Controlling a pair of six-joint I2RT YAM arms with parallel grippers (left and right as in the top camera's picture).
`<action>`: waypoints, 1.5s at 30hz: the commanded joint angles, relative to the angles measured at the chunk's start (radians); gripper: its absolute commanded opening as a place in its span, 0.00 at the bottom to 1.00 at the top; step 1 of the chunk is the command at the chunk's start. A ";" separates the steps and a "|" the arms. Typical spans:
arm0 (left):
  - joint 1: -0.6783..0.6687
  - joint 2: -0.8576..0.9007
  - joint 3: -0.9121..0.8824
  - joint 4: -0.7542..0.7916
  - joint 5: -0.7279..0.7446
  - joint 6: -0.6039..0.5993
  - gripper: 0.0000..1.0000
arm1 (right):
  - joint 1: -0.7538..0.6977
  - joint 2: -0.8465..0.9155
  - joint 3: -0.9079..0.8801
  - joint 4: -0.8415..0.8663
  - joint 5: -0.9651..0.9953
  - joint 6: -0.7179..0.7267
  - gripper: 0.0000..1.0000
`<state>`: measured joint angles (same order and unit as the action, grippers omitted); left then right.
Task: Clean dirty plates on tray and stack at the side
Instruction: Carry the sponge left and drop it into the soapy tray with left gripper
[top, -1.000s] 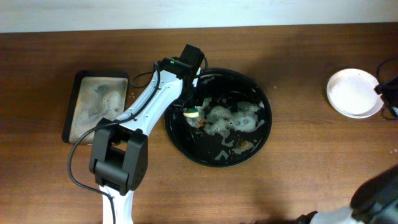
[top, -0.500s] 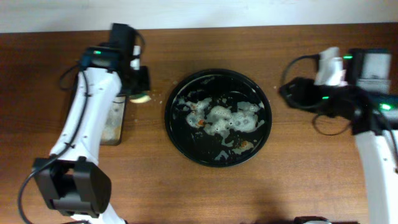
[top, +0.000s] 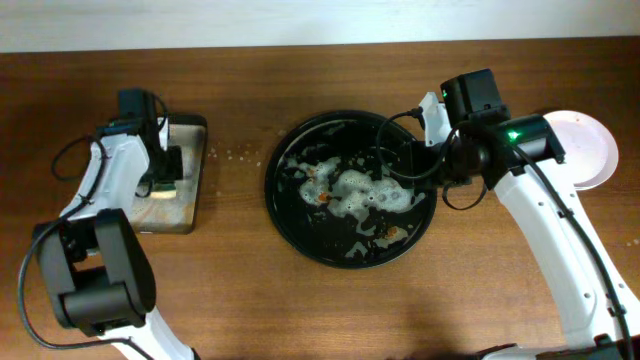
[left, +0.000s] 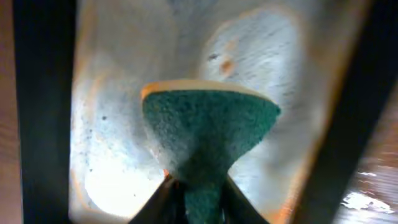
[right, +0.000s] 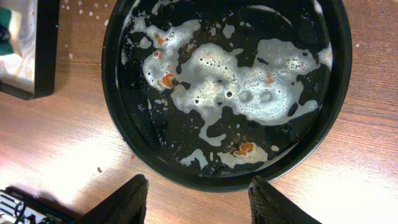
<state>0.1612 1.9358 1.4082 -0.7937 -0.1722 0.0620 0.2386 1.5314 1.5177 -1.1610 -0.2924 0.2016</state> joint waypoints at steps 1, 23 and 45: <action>0.041 0.005 -0.031 0.038 -0.035 0.034 0.53 | 0.003 0.002 0.008 0.013 0.016 -0.010 0.54; -0.165 -0.532 0.331 -0.541 0.262 -0.049 0.99 | 0.003 -0.199 0.026 0.077 0.009 -0.073 0.99; -0.185 -0.550 0.331 -0.562 0.262 -0.050 0.99 | -0.025 -0.338 0.039 -0.108 0.145 -0.172 0.99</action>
<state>-0.0212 1.3819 1.7390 -1.3548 0.0792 0.0254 0.2256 1.3170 1.5284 -1.2533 -0.2550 0.0742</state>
